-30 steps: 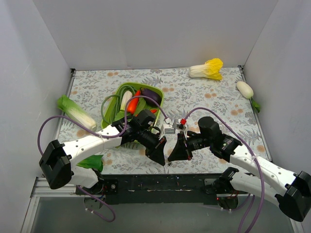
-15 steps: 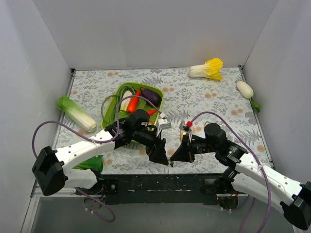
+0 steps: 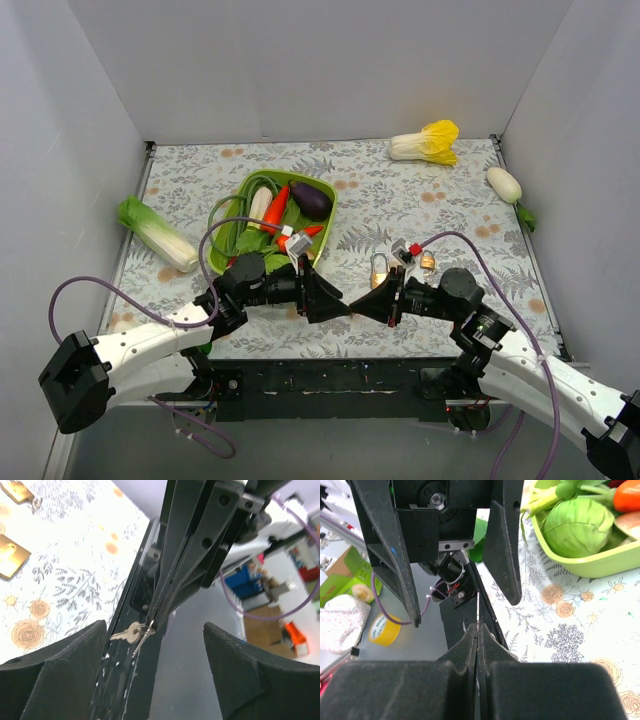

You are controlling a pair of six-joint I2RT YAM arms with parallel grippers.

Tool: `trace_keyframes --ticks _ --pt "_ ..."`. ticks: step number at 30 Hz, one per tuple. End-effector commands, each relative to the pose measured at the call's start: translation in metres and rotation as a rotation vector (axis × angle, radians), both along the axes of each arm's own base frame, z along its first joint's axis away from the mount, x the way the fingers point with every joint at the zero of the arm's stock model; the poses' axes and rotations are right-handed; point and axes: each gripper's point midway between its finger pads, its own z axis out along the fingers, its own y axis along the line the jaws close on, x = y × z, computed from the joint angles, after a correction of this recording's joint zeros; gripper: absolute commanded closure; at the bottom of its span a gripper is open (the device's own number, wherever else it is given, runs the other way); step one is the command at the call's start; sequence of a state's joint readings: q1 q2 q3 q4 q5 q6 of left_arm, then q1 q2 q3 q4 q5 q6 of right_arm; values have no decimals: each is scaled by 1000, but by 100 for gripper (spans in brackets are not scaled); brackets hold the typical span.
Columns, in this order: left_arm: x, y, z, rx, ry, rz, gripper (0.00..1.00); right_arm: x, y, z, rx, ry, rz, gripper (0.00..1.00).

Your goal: Unlock with the key

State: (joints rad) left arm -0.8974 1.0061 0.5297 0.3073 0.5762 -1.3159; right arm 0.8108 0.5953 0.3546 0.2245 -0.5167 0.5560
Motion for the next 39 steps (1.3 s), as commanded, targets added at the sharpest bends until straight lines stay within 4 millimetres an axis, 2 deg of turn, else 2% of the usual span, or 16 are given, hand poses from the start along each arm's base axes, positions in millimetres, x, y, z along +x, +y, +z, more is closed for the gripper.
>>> trace_keyframes --ticks 1,3,4,5,8,11,18,19,25,26,37,38,39 --pt "17 4 52 -244 25 144 25 17 3 33 126 -59 -80 99" --pt "21 7 57 -276 32 178 27 23 1 38 153 -62 -124 99" --pt "22 9 56 -281 57 191 27 24 1 34 158 -51 -131 99" --pt "24 9 57 -287 70 206 26 24 0 45 204 -75 -137 99" --pt "27 9 54 -297 124 227 24 27 -1 51 246 -74 -159 99" --pt "26 7 57 -307 142 219 21 32 0 50 245 -62 -179 99" --pt "28 6 56 -298 143 224 27 34 0 65 299 -99 -186 99" --pt "27 6 56 -299 144 222 31 35 0 66 303 -100 -187 99" --pt "27 4 57 -308 140 216 46 35 1 61 298 -86 -183 99" --pt "27 5 58 -314 135 214 52 34 1 63 308 -88 -184 99" --pt "28 -3 56 -287 132 204 81 35 -1 62 320 -72 -195 99" --pt "28 -4 56 -283 131 205 84 35 -1 62 320 -72 -197 99" --pt "29 -5 55 -282 132 210 91 35 0 62 318 -68 -195 99"
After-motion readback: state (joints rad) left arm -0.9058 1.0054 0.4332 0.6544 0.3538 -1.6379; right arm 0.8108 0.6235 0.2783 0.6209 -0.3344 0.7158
